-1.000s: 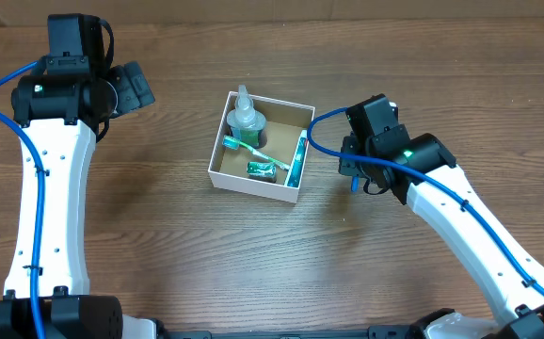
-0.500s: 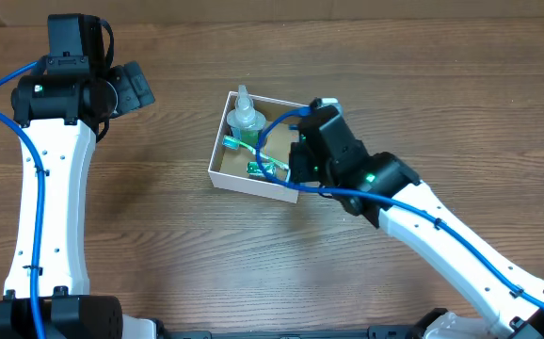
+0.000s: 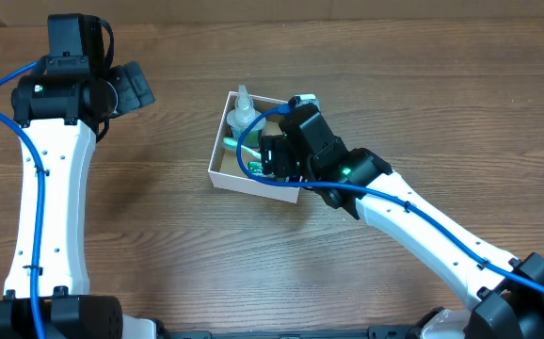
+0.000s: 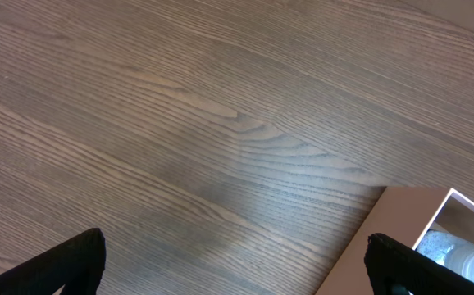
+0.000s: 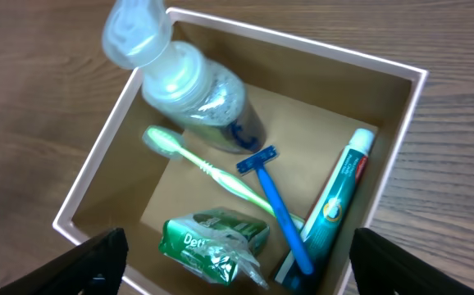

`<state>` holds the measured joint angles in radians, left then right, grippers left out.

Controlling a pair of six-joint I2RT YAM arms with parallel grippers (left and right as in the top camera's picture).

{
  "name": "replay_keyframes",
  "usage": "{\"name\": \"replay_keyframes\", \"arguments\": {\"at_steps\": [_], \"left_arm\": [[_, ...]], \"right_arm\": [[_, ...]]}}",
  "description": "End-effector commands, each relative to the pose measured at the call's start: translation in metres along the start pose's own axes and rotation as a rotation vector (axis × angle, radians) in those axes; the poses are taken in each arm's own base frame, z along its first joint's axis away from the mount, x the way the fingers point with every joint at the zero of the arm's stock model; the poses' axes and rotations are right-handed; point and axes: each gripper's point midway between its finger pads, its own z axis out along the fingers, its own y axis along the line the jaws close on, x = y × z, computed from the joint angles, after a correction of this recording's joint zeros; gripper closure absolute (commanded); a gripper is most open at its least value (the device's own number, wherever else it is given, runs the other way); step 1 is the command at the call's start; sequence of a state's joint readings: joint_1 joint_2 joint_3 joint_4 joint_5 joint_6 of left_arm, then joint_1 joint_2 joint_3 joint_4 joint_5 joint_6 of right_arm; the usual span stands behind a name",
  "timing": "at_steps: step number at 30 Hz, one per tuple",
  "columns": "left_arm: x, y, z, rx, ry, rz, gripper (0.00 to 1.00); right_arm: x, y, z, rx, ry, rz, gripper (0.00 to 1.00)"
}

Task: Pack container
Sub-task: 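Lift the razor with right gripper and carry it into the box, then lower the razor into the box beside the toothpaste and adjust items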

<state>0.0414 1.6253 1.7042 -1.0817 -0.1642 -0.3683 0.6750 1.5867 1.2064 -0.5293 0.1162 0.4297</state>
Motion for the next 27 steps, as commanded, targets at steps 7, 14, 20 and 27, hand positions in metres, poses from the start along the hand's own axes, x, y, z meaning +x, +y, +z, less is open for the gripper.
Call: {"name": "replay_keyframes", "arguments": {"at_steps": [7,14,20,27], "left_arm": [[-0.005,0.001,-0.004,0.004,-0.015,-0.027,0.0],[-0.005,0.001,-0.004,0.004,-0.015,-0.027,0.0],[-0.005,0.001,-0.004,0.004,-0.015,-0.027,0.0],[-0.005,0.001,-0.004,0.004,-0.015,-0.027,0.0]], "right_arm": [[0.029,0.023,-0.009,-0.146,0.148,-0.175,0.4],[0.026,0.024,-0.008,-0.152,0.135,-0.198,0.96],[0.04,0.022,0.013,-0.142,0.188,-0.197,0.96],[0.047,0.02,0.026,-0.138,0.217,-0.196,0.96]]}}
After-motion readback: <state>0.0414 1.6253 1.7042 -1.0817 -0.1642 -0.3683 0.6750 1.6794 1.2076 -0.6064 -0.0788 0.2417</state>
